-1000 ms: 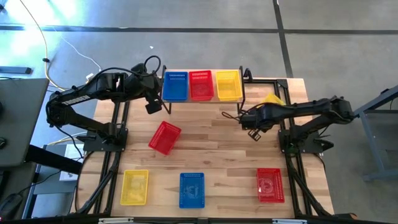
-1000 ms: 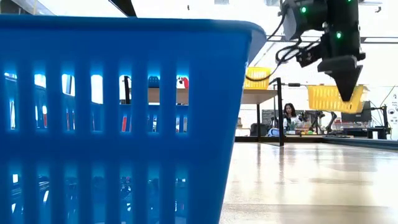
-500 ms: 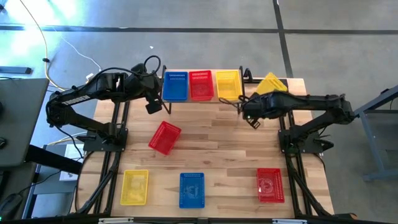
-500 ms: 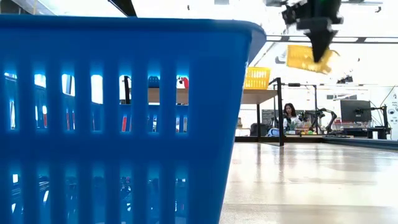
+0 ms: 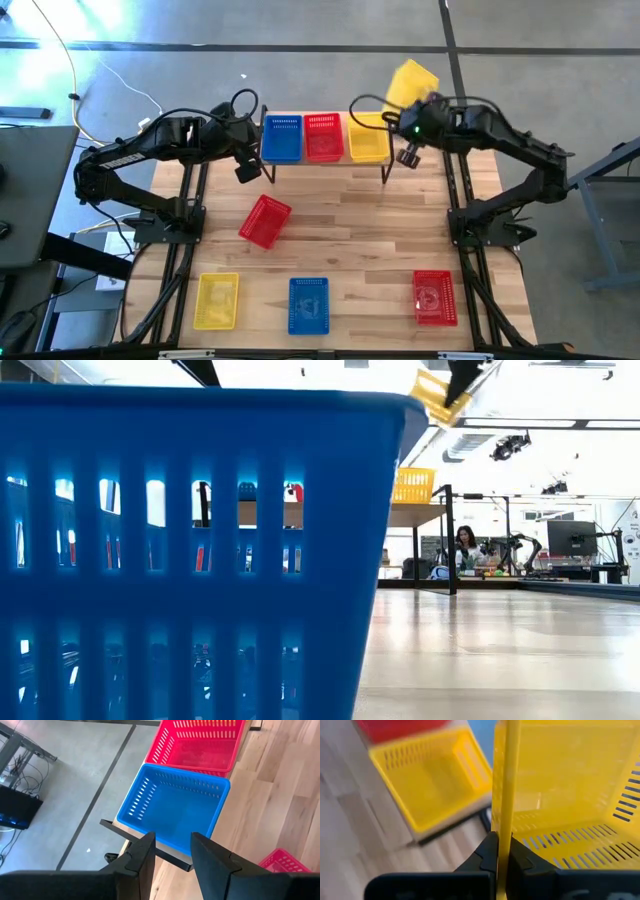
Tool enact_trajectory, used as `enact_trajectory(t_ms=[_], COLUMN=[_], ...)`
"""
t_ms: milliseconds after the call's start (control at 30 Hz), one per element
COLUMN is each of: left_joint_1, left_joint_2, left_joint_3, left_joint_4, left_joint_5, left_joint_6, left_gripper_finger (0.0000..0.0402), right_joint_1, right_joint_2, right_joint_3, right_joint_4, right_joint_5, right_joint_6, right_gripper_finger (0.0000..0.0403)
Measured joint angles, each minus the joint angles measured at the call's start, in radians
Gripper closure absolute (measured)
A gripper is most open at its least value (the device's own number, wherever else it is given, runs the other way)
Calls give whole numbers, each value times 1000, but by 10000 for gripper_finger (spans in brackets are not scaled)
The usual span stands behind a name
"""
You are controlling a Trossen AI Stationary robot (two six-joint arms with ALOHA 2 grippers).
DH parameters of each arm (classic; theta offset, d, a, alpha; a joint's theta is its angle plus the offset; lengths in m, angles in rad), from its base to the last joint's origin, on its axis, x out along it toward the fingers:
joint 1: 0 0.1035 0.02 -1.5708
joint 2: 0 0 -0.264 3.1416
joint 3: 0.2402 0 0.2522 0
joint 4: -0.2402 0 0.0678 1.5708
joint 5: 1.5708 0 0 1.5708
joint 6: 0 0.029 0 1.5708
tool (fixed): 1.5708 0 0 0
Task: Stack baskets on shelf by color
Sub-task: Stack the top yellow basket on top of the yellow basket on the shelf
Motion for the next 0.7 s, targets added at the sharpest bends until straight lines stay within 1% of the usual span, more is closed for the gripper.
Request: enact_trajectory(t_ms=[200,300,500,700], left_joint_1=[0,0,0,0], left_joint_2=[0,0,0,0], left_joint_3=[0,0,0,0], left_joint_4=[0,0,0,-1], left_joint_5=[0,0,1,2], left_joint_6=[-12,-12,-14,-45], left_gripper_finger=[289,289,289,289], right_joint_1=[-49,-57,-62,-62], right_joint_2=[39,64,123,180], right_joint_3=[49,48,47,46], right_joint_4=[92,103,74,53], right_joint_5=[-107,-162,-257,-340], right_joint_6=[-227,-291,-333,-285], right_gripper_finger=[403,403,403,403])
